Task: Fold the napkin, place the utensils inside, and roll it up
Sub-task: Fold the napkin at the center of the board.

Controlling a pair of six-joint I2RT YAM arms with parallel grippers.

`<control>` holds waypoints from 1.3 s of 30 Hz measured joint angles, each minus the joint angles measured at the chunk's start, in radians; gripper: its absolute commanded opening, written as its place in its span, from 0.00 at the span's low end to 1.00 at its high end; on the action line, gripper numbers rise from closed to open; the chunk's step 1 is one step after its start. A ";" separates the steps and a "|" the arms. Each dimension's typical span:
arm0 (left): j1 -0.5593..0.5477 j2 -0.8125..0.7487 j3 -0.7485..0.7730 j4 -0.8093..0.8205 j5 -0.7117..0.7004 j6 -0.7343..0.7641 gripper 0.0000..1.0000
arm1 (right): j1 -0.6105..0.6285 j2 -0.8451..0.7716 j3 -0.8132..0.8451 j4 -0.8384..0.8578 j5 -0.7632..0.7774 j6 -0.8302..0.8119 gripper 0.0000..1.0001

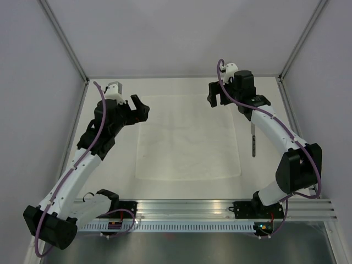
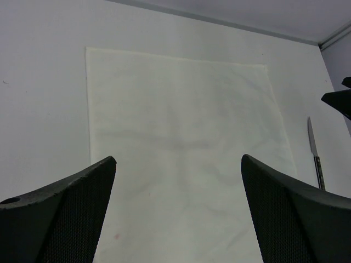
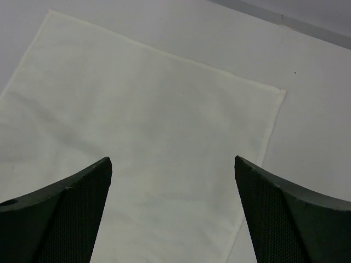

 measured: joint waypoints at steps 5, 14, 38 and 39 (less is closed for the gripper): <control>0.000 0.029 0.074 -0.038 0.000 -0.004 1.00 | 0.000 0.000 0.005 -0.013 -0.012 -0.011 0.96; 0.000 0.096 0.389 -0.115 -0.028 -0.024 1.00 | 0.165 0.013 0.026 -0.062 -0.010 -0.071 0.70; 0.000 0.092 0.445 -0.147 -0.098 -0.055 1.00 | 0.982 0.385 -0.008 0.009 0.190 -0.039 0.39; 0.000 0.092 0.445 -0.147 -0.098 -0.054 1.00 | 0.989 0.395 0.009 0.018 0.192 -0.028 0.38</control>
